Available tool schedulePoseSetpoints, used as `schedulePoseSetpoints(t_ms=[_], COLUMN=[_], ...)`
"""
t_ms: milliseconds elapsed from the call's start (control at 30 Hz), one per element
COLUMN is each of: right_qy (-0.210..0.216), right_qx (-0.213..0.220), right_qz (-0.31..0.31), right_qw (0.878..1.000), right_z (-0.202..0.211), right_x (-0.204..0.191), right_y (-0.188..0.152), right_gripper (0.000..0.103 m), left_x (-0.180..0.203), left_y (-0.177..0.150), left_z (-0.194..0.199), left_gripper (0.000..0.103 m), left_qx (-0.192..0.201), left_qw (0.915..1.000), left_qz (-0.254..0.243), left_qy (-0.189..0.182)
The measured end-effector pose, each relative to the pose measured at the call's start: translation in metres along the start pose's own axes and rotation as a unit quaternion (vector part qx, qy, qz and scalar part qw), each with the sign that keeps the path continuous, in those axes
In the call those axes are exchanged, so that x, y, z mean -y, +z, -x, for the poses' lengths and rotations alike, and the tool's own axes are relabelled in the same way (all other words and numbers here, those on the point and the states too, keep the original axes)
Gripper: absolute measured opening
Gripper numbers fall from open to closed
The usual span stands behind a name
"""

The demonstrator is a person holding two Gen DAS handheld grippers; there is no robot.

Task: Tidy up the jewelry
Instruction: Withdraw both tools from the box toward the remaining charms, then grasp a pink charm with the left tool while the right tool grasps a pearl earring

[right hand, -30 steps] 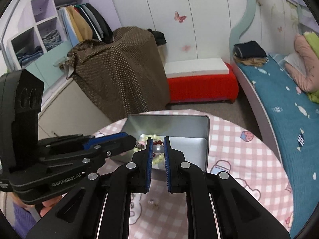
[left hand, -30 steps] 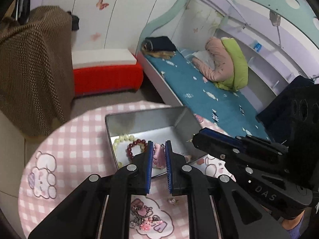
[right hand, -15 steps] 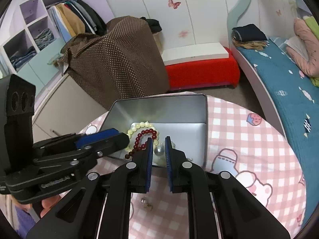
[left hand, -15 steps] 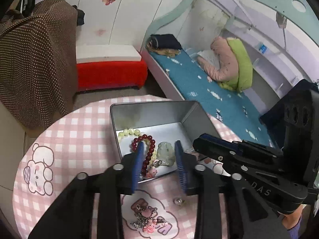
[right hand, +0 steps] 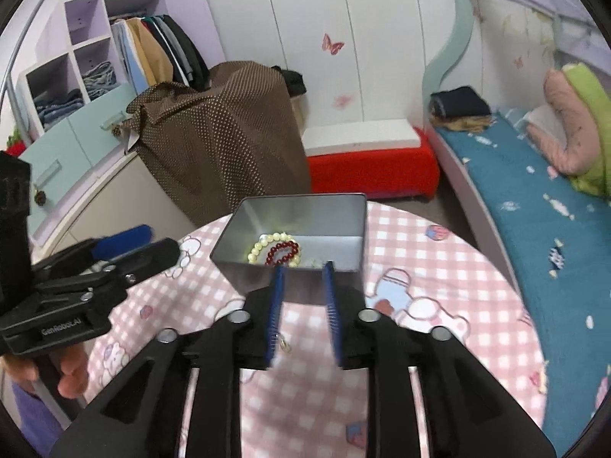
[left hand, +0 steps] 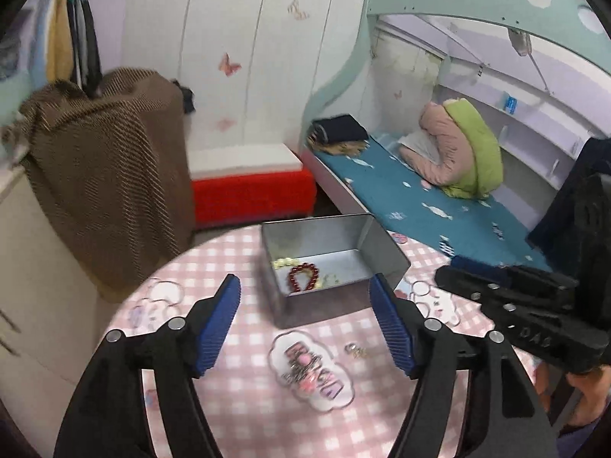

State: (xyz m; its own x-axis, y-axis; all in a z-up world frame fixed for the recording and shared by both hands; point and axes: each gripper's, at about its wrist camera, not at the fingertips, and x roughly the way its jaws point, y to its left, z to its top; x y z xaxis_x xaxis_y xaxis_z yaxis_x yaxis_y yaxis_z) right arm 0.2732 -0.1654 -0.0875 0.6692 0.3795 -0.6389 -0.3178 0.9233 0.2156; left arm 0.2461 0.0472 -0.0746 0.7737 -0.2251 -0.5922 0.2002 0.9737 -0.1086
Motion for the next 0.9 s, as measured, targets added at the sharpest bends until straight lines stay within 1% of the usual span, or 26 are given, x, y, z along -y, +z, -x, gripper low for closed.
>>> schedulePoseSetpoints(t_ms=[33,100,200,300,433,500,567,633,700,833,867,900], right_qy=[-0.002,-0.005,-0.008,-0.016,-0.014,-0.012,-0.011,-0.009,-0.009,-0.006,-0.007,-0.007], right_qx=[0.002,0.006,0.006,0.005,-0.006,-0.013,-0.019,-0.026,-0.032,-0.048,-0.051,-0.054], right_qz=[0.0,0.001,0.002,0.008,0.009,0.01,0.013,0.014,0.015,0.019,0.019,0.019], right_qw=[1.0,1.0,1.0,1.0,1.0,1.0,1.0,1.0,0.999,0.999,0.998,0.998], right_z=[0.005,0.016,0.027,0.033,0.033,0.029,0.024,0.018,0.013,-0.003,-0.007,-0.01], right_x=[0.001,0.002,0.002,0.0,0.0,-0.001,-0.002,-0.003,-0.002,-0.003,-0.003,-0.003], right_y=[-0.002,-0.01,-0.021,-0.031,-0.043,-0.046,-0.05,-0.053,-0.056,-0.063,-0.064,-0.065], right_gripper=[0.042,0.042,0.042,0.042,0.043,0.043,0.042,0.043,0.043,0.042,0.043,0.043], left_x=[0.001,0.004,0.003,0.002,-0.001,0.0,0.0,0.0,0.001,0.003,0.003,0.003], left_y=[-0.003,-0.01,-0.02,-0.03,-0.046,-0.054,-0.058,-0.064,-0.07,-0.077,-0.079,-0.08], left_z=[0.005,0.017,0.029,0.037,0.031,0.025,0.018,0.011,0.004,-0.013,-0.016,-0.02], left_gripper=[0.07,0.07,0.07,0.07,0.07,0.068,0.068,0.066,0.058,0.054,0.05,0.049], left_qx=[0.005,0.01,0.013,0.019,0.002,-0.008,-0.019,-0.028,-0.043,-0.063,-0.067,-0.072], left_qw=[1.0,0.9999,0.9999,0.9998,0.9998,0.9995,0.9993,0.9992,0.9987,0.9978,0.9975,0.9972], left_qz=[-0.004,-0.005,0.005,0.005,0.005,-0.002,-0.005,-0.008,-0.012,-0.014,-0.014,-0.015], left_qy=[0.005,0.008,-0.001,0.004,0.018,0.03,0.031,0.028,0.025,0.019,0.017,0.015])
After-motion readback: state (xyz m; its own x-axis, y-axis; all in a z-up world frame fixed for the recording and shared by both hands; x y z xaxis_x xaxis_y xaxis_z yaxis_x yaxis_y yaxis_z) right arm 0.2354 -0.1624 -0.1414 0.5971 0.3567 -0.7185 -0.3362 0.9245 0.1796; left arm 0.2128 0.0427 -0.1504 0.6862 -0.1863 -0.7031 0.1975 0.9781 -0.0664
